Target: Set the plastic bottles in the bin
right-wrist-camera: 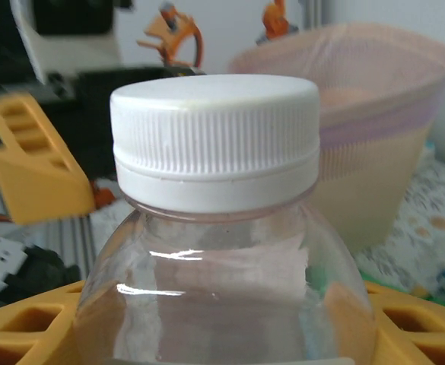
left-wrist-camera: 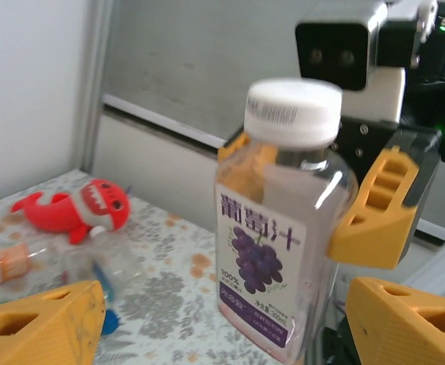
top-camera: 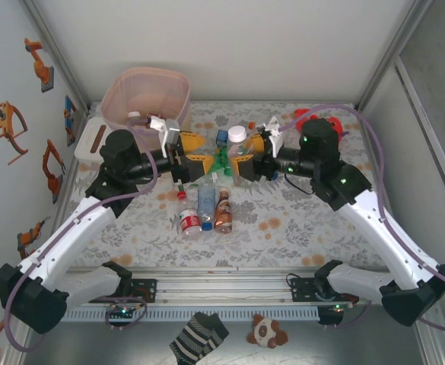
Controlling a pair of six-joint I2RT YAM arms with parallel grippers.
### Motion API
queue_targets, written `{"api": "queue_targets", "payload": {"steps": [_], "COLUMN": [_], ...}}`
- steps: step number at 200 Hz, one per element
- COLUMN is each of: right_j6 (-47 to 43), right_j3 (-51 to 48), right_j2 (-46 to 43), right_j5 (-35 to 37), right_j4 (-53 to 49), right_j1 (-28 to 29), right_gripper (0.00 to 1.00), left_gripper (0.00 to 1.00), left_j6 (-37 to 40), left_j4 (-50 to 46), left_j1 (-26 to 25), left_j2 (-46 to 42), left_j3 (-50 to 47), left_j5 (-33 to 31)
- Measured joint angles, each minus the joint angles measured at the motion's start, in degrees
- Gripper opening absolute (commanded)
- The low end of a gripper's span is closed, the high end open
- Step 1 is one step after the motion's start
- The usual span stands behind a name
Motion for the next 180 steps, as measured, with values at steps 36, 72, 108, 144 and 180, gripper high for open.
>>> {"api": "queue_targets", "payload": {"steps": [36, 72, 108, 144, 180], "right_j6": [7.1, 12.9, 15.8, 16.8, 16.6], "right_j3": [-0.2, -0.7, -0.7, -0.7, -0.7], "right_j2": [-1.9, -2.7, -3.4, -4.0, -4.7], "right_j5": [-5.9, -10.3, -12.6, -13.7, -13.6], "right_j4": [9.0, 16.3, 20.0, 20.9, 20.3], "right_j1": [0.0, 0.1, 0.5, 0.5, 0.5], "right_gripper": [0.6, 0.6, 0.6, 0.6, 0.6], "left_gripper": [0.85, 0.85, 0.78, 0.67, 0.56], "left_j6": [-0.2, 0.0, 0.1, 1.0, 1.8], "left_j4": [1.8, 1.7, 1.1, -0.6, -1.3], "left_j1": [-3.6, -7.1, -9.6, -11.5, -12.0], "left_j2": [2.6, 4.6, 6.6, 8.7, 9.2], "left_j3": [3.0, 7.9, 12.1, 14.5, 15.4], "left_j5": [4.2, 8.2, 11.5, 12.6, 13.2]}}
